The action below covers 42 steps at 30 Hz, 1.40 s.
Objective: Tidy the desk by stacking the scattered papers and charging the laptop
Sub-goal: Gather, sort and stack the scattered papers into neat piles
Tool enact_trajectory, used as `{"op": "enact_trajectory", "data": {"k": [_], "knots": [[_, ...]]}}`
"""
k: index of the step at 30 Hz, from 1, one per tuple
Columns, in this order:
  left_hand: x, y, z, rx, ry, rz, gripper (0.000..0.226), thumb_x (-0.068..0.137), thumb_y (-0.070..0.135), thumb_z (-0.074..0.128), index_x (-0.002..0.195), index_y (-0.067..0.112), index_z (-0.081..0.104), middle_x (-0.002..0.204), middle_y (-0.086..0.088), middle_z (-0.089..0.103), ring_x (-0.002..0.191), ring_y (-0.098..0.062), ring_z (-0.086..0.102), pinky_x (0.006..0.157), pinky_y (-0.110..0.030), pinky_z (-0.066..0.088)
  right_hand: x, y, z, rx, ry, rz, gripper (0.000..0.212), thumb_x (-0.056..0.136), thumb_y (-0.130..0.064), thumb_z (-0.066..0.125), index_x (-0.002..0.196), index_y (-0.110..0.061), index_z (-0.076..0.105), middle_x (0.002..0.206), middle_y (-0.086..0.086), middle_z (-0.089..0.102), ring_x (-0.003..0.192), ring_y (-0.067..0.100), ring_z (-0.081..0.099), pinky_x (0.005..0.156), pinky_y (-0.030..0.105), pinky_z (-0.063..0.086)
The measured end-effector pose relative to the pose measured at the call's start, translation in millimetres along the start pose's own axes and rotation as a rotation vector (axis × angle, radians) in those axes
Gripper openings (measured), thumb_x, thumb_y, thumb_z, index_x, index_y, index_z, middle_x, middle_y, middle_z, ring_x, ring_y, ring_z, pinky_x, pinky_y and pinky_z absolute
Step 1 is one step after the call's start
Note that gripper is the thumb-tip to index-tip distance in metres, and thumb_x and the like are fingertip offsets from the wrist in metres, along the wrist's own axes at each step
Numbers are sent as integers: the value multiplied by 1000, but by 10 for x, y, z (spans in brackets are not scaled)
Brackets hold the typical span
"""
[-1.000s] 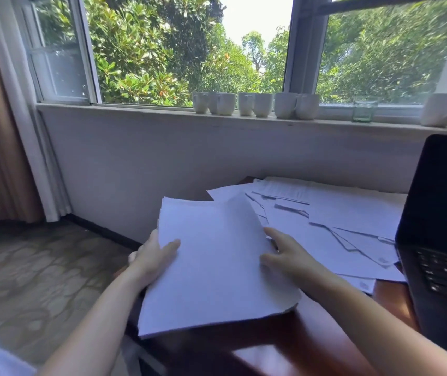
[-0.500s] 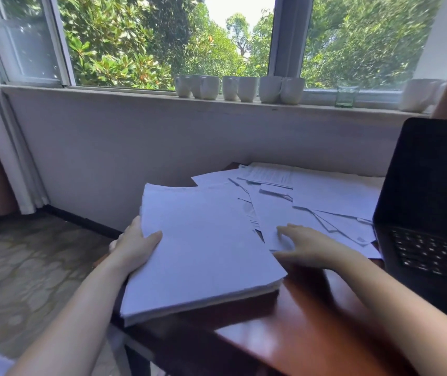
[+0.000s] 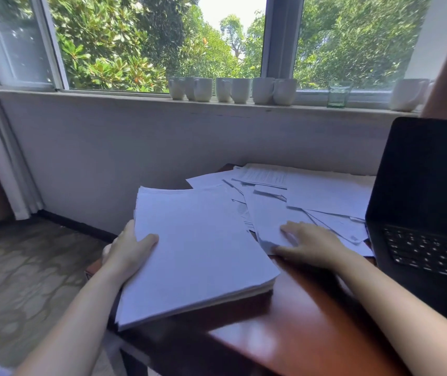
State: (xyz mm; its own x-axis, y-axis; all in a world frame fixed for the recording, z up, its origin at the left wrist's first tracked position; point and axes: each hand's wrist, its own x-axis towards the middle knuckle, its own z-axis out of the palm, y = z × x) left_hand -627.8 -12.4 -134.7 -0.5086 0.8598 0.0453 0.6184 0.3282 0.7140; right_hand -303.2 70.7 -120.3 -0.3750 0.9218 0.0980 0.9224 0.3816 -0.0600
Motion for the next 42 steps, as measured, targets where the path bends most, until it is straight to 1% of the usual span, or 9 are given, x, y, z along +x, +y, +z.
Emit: {"op": "enact_trajectory", "data": {"k": [8,12,19,23,28,31,34,37,42], "knots": [[-58,-1,-45,-78,-34,21,61,61,51,39,116,23,44,106,6,62,107,-26,54,102,-40,34,-18,-172,-117,17,61,-88,49,80,-59,59,94,-12,59,83,3,58,89,27,53,67,32,38],[-61,-30,-63,-98,-62,51,66,64,54,41,125,29,43,112,12,62,113,-23,54,105,-41,30,43,-151,-47,-111,72,-45,7,88,-25,49,85,-19,47,101,7,62,99,31,56,66,30,32],[-93,-5,-79,-109,-78,35,70,64,55,41,130,32,42,115,12,62,115,-23,53,106,-41,31,93,-22,-40,230,481,87,41,99,-40,28,68,-15,39,87,22,63,85,42,57,63,37,29],[-92,25,-114,-90,-78,41,77,55,63,40,128,35,44,125,12,56,122,-18,48,107,-43,27,5,-281,-271,361,811,-106,40,93,-41,29,58,-20,27,43,4,36,47,37,36,47,34,19],[-206,111,-157,-229,32,110,60,71,66,29,111,30,54,125,5,54,128,-22,46,110,-51,25,-237,-904,-581,352,942,-429,43,93,-29,38,61,-32,10,46,-11,6,40,10,12,42,15,13],[-492,296,-261,-588,-85,125,51,93,62,35,124,25,49,111,-1,65,109,-20,61,92,-30,42,-366,-1196,-570,318,852,-570,39,94,-34,39,62,-28,17,46,-8,12,42,20,21,38,23,17],[-623,427,-410,-783,-260,-20,44,98,51,35,110,16,59,100,-9,72,88,-21,69,76,-34,55,-462,-1398,-432,259,542,-658,38,90,-48,33,62,-23,29,50,-4,34,52,20,31,47,29,28],[-663,437,-447,-634,-334,-40,16,95,7,49,102,6,63,87,-7,74,70,-18,69,56,-28,57,-522,-1429,-331,286,95,-709,56,80,-68,20,84,-26,57,83,-7,64,75,16,52,71,34,46],[-654,358,-363,-463,-180,-67,27,82,-10,49,97,8,60,91,-13,70,70,-23,66,53,-25,48,-335,-1202,-284,555,-75,-477,80,84,-70,24,103,-2,62,103,14,66,89,17,59,86,35,43]]}}
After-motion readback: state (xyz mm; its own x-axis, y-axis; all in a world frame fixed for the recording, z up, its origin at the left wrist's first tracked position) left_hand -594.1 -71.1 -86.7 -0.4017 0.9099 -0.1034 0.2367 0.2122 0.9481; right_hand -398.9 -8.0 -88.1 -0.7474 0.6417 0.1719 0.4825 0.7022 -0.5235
